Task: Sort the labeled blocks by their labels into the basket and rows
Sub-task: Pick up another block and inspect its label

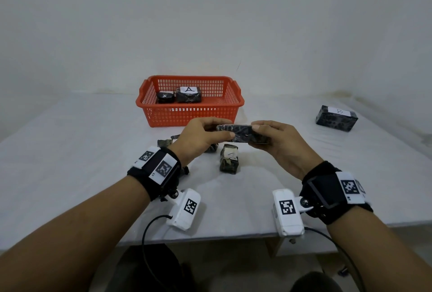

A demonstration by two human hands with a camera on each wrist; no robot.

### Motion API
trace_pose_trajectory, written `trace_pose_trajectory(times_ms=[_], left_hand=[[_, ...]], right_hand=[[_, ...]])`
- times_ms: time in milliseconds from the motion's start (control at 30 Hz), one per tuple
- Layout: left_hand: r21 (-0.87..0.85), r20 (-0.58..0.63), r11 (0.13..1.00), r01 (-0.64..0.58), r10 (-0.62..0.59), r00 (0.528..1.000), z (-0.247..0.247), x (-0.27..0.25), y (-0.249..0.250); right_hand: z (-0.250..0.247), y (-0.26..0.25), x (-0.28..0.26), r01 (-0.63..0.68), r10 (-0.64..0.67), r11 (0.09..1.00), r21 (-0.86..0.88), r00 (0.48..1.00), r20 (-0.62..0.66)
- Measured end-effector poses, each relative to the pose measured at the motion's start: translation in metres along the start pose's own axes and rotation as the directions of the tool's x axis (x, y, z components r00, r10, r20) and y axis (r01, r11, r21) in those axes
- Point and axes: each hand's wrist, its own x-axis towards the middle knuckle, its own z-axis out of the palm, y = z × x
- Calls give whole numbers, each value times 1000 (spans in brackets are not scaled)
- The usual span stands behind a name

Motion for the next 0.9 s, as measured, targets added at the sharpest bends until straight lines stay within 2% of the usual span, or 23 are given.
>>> trace_pose_trajectory(times_ms=[300, 500, 767, 900], left_hand=[[71, 3, 997, -43, 43, 999, -3, -4, -1], [260, 71, 962, -84, 67, 995, -2, -1, 6], [396, 34, 914, -89, 82, 996, 2, 3, 11], [394, 14, 909, -138, 144, 989, 5, 3, 9]], right_hand=[[-7, 1, -5, -83, 82, 996, -16, 997, -13], [-3, -6, -5, 28, -29, 999, -31, 999, -31], [1, -10, -3, 50, -51, 997, 63, 999, 19], [9, -11, -5, -42, 41, 999, 11, 995, 96]])
